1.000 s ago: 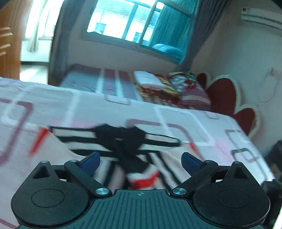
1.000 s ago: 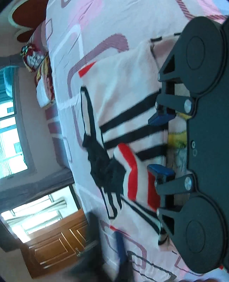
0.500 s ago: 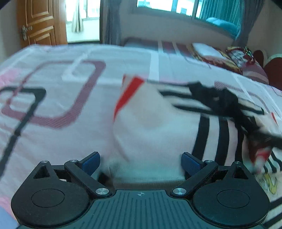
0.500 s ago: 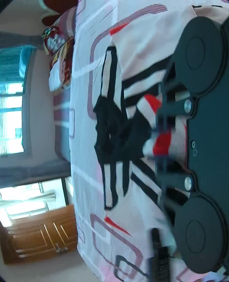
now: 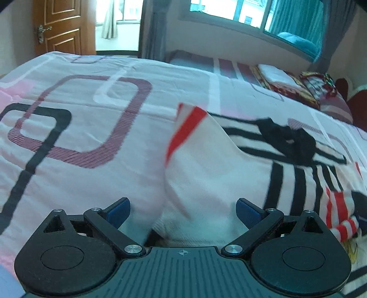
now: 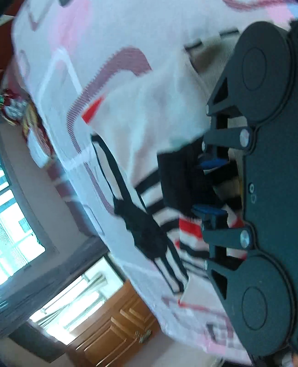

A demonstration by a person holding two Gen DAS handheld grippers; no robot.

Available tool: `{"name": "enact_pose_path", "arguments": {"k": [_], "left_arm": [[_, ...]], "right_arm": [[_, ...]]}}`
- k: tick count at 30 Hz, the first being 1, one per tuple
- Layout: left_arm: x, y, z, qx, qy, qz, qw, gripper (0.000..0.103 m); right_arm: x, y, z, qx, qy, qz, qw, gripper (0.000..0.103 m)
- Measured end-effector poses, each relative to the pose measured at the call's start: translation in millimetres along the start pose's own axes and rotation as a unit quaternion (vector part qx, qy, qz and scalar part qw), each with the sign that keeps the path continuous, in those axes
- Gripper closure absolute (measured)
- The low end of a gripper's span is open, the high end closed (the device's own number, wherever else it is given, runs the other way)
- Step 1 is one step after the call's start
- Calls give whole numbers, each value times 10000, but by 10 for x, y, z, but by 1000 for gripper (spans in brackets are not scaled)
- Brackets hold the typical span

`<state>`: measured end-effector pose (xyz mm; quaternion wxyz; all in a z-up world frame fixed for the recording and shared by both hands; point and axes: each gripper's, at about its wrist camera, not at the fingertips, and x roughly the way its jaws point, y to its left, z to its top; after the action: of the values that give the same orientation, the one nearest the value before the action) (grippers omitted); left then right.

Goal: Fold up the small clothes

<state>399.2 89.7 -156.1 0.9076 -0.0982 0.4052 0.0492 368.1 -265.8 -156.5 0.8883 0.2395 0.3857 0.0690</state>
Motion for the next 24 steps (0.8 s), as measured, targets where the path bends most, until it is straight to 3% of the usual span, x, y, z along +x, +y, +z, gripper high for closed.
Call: {"name": "enact_pose_path", "arguments": {"k": [2, 3, 4, 7, 8, 12, 14, 15, 19, 24], "left_arm": [[12, 18, 22, -24, -11, 23, 10000, 5], [33, 6, 21, 7, 7, 47, 10000, 5], [52, -10, 10, 21, 36, 58, 10000, 5], [82, -59, -46, 23, 116, 15, 9999, 5], [85, -79, -65, 50, 123, 20, 9999, 5], [87, -97, -105, 92, 140, 28, 9999, 5], [97, -84, -111, 45, 160, -3, 9999, 5], [106, -81, -112, 34, 172, 0, 9998, 5], [68, -64, -96, -31, 1, 106, 9999, 5], [46, -33, 6, -150, -137, 146, 9997, 5]], "right_arm": [[-44, -35, -40, 211, 97, 216, 9995, 37], [-54, -13, -80, 185, 136, 195, 9995, 35], [-52, 10, -109, 111, 188, 138, 9997, 40], [-8, 106, -159, 45, 213, 194, 9996, 69], [17, 148, -161, 32, 209, 167, 9996, 75], [25, 159, -167, 115, 0, 87, 9999, 80], [-26, 110, -200, 271, 58, 17, 9996, 69], [-35, 83, -233, 338, 125, 78, 9993, 71], [-17, 50, -197, 439, -274, 240, 9984, 90], [-142, 581, 16, -816, -917, 401, 9916, 98]]}}
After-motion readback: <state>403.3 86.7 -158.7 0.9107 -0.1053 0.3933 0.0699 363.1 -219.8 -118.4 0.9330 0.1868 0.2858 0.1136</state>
